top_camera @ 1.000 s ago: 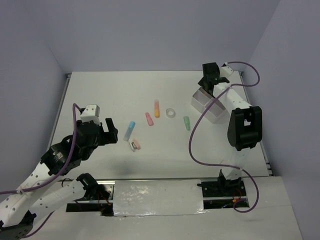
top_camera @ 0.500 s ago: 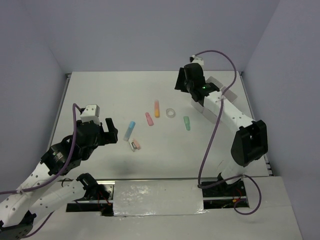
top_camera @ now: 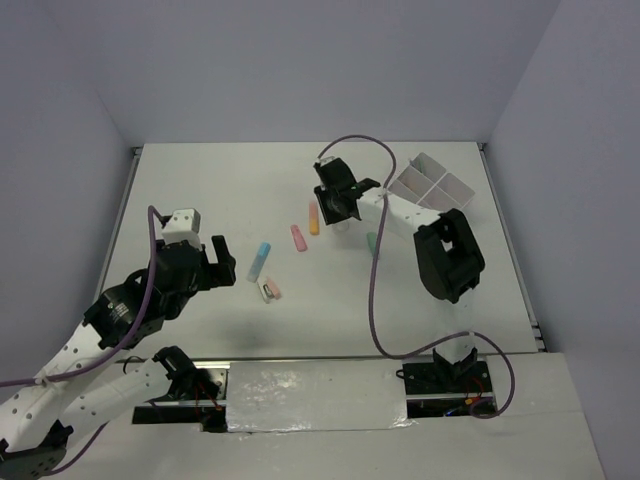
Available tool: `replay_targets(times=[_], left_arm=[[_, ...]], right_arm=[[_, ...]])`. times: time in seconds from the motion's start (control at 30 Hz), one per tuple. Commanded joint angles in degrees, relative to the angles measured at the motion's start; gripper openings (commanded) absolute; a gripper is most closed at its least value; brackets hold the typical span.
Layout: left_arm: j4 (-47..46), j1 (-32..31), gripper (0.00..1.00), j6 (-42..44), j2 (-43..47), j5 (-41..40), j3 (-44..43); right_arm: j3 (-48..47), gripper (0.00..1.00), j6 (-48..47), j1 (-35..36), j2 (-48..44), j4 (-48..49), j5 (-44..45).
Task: Sort the stationery into containers
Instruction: Pick up the stationery from the center of the board.
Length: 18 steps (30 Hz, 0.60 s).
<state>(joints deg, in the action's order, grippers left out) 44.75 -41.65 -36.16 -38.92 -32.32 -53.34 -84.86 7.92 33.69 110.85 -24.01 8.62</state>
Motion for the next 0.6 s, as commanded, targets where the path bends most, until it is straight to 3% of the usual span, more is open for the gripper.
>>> replay_targets(times=[0.0,0.33,0.43,0.5,0.57], left_arm=[[-1.6,0.3,0.99,0.3,0.1,-0.9,-0.2],[-1.8,0.3,0.99,0.7,-0.6,-0.4,-0.3],[-1.9,0.3,0.99,0.8,-0.6,-0.3,-0.2],[-2.0,0.3,0.99,0.9,-0.6,-0.2,-0.2],[-2.0,0.4,0.99,1.0,-0.7,-0.2,-0.2]], right_arm=[[-6.7,0.38,-3.7,-0.4,5.1,-5.2,2.3],[-8.2,0.38,-4.4,-1.3,11.6,-4.5,1.3],[-7.9,0.33,-4.3,-1.4,12.3,-3.9,0.3],[-7.3,0.27,-4.1,-1.5,12.4,-3.3,-0.2],[-6.9,0.10,-4.1,-1.5,11.3,-2.9,-0.9]])
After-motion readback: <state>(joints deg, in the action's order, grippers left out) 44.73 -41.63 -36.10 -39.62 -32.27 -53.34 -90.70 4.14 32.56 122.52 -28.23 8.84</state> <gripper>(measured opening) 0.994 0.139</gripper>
